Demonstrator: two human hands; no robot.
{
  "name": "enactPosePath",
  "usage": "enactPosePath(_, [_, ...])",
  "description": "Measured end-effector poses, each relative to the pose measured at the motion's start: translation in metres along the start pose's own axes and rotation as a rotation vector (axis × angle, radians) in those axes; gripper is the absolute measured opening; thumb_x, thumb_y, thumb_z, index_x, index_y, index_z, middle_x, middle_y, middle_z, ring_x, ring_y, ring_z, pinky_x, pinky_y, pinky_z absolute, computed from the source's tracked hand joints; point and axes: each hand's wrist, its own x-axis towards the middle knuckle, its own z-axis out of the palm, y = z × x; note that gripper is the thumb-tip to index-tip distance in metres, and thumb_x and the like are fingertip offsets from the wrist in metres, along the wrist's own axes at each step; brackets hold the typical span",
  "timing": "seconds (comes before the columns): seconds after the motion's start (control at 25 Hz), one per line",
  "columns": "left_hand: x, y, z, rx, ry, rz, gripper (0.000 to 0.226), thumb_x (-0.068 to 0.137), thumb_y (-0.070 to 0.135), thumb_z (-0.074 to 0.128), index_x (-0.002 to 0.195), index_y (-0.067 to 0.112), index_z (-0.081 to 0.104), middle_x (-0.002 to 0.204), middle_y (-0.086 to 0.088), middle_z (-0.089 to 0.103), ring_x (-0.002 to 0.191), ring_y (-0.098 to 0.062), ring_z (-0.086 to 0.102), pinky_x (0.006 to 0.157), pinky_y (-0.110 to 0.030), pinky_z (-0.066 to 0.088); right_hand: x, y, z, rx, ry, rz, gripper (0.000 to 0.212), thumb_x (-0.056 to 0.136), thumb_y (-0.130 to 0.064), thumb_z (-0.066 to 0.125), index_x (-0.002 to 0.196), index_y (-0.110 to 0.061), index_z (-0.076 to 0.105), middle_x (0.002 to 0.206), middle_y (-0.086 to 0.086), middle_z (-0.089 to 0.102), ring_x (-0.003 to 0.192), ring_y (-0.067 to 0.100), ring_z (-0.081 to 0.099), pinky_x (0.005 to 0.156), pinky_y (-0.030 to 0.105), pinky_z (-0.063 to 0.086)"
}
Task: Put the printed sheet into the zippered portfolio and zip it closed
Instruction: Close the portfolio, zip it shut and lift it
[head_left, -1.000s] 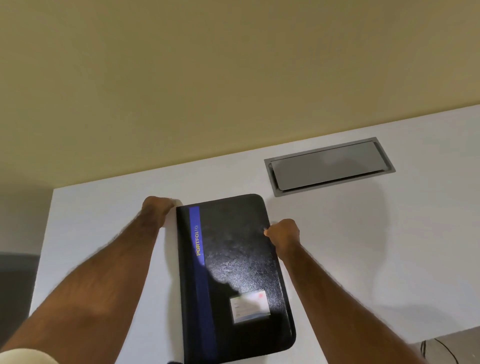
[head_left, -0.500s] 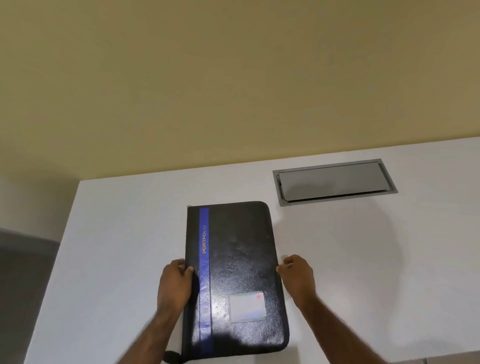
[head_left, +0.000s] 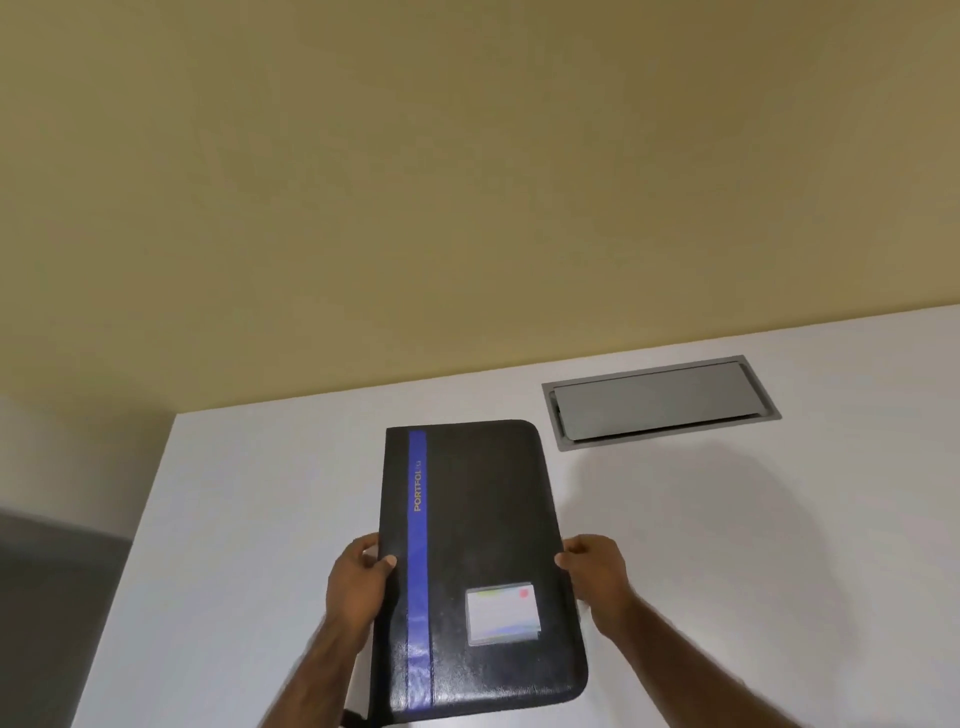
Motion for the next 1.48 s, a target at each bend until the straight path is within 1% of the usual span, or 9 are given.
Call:
enactPosePath(0.2, [0.024,0.034,0.008,-0.064,-0.012,0.047,0.027,0.092,0.004,0.065,0.116,0.016,0.065,0.096,-0.009,0.074,0.085,-0.029,0.073,0.085,-0.046,0.058,0.033,-0.044,-0.002,-0.114,0.096,-0.067,0.012,0.084,0.002,0.06,0.076,0.007,0.068,0.077,0.022,0.071,0.071,0.031,0.065,0.068,0.039,0.057])
enactPosePath(0.4, [0.054,0.054,0.018,-0.049,-0.017,0.036,0.029,0.092,0.003,0.065,0.119,0.012,0.062,0.1,-0.017,0.073,0.076,-0.029,0.068,0.075,-0.038,0.053,0.059,-0.073,0.001,-0.226,0.171,-0.099,0.011,0.079,0.002,0.057,0.071,0.007,0.064,0.073,0.019,0.069,0.072,0.035,0.065,0.064,0.038,0.054])
enactPosePath(0.6, [0.072,0.054,0.023,-0.023,-0.017,-0.012,0.028,0.093,0.005,0.064,0.12,0.009,0.062,0.105,-0.018,0.073,0.089,-0.036,0.07,0.086,-0.05,0.057,0.073,-0.081,0.008,-0.246,0.166,-0.082,0.015,0.079,0.003,0.053,0.07,0.001,0.065,0.073,0.014,0.068,0.072,0.033,0.066,0.068,0.039,0.058])
enactPosePath(0.76, [0.078,0.051,0.025,0.029,-0.03,0.007,0.025,0.093,0.007,0.065,0.117,0.009,0.063,0.107,-0.016,0.074,0.096,-0.036,0.071,0.09,-0.052,0.057,0.079,-0.072,0.014,-0.259,0.183,-0.044,0.029,0.096,-0.007,0.056,0.068,-0.012,0.057,0.072,0.005,0.061,0.067,0.021,0.062,0.065,0.029,0.056])
enactPosePath(1.04, [0.085,0.048,0.028,0.079,-0.03,0.015,0.031,0.093,0.008,0.064,0.124,0.009,0.062,0.113,-0.015,0.073,0.099,-0.035,0.07,0.094,-0.051,0.055,0.086,-0.068,0.02,-0.288,0.195,-0.055,0.035,0.098,-0.01,0.056,0.064,-0.016,0.053,0.068,0.003,0.058,0.063,0.018,0.059,0.062,0.025,0.053])
enactPosePath(1.2, [0.083,0.053,0.028,0.115,-0.056,0.041,0.033,0.094,0.01,0.063,0.127,0.009,0.06,0.118,-0.014,0.072,0.101,-0.033,0.07,0.095,-0.046,0.055,0.084,-0.069,0.019,-0.288,0.177,-0.067,0.034,0.099,-0.012,0.056,0.066,-0.017,0.053,0.071,0.001,0.058,0.065,0.016,0.059,0.076,0.033,0.061])
enactPosePath(1.32, [0.065,0.05,0.032,0.376,0.042,0.286,0.044,0.095,0.02,0.06,0.137,0.013,0.051,0.13,-0.011,0.06,0.115,-0.032,0.059,0.097,-0.042,0.05,0.072,-0.072,0.024,-0.485,0.197,-0.215,0.013,0.098,-0.017,0.054,0.106,-0.015,0.064,0.112,0.005,0.063,0.1,0.024,0.064,0.094,0.039,0.056])
enactPosePath(1.4, [0.05,0.038,0.042,0.588,0.054,0.485,0.06,0.096,0.034,0.056,0.15,0.018,0.035,0.151,-0.006,0.041,0.138,-0.028,0.04,0.111,-0.041,0.04,0.065,-0.064,0.032,-0.746,0.164,-0.426,0.045,0.099,-0.028,0.052,0.142,-0.017,0.046,0.15,0.008,0.044,0.135,0.03,0.047,0.108,0.043,0.045])
enactPosePath(1.48, [0.04,0.024,0.056,0.775,-0.004,0.594,0.072,0.1,0.049,0.042,0.161,0.022,0.013,0.168,-0.003,0.009,0.155,-0.025,0.011,0.124,-0.04,0.02,0.062,-0.054,0.04,-0.942,0.065,-0.604,0.064,0.101,-0.041,0.046,0.157,-0.02,0.024,0.168,0.007,0.017,0.154,0.03,0.018,0.121,0.047,0.028])
